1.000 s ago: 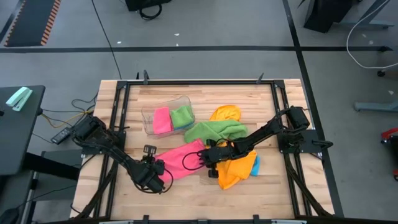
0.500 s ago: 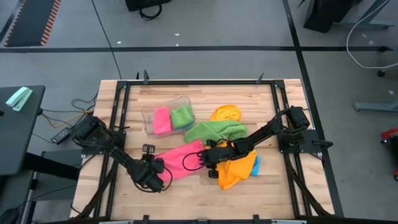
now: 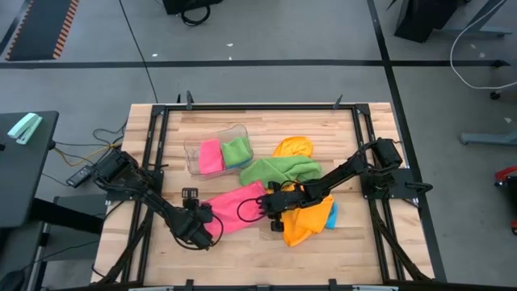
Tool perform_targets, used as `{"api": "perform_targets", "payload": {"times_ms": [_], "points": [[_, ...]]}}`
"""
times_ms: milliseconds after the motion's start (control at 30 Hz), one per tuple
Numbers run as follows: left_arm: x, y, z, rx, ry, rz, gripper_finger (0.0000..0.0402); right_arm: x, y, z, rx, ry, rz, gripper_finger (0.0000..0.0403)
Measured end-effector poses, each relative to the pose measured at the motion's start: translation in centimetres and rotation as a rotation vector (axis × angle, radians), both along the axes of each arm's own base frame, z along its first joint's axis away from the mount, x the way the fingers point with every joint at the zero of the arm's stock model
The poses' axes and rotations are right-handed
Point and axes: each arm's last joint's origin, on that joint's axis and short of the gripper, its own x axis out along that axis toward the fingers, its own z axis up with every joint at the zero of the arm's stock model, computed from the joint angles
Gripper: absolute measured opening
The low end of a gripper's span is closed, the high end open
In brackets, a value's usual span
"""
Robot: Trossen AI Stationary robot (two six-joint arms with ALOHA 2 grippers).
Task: Fold microfiber towels
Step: Fold the pink microfiber towel
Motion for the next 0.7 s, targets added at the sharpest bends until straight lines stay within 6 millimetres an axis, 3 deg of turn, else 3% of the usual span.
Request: {"api": "perform_targets", "payload": {"times_ms": [333, 700], "points": [[0.1, -1.0, 2.3, 0.034, 0.048, -0.022, 0.0148, 0.0, -0.1, 0.2, -0.013, -0.011, -0.005, 0.0103], [2.6, -2.2, 1.9, -0.101, -0.158, -0.108, 0.0119, -0.2, -0.3, 1.7, -0.077, -0.039, -0.021, 0.0103]]}}
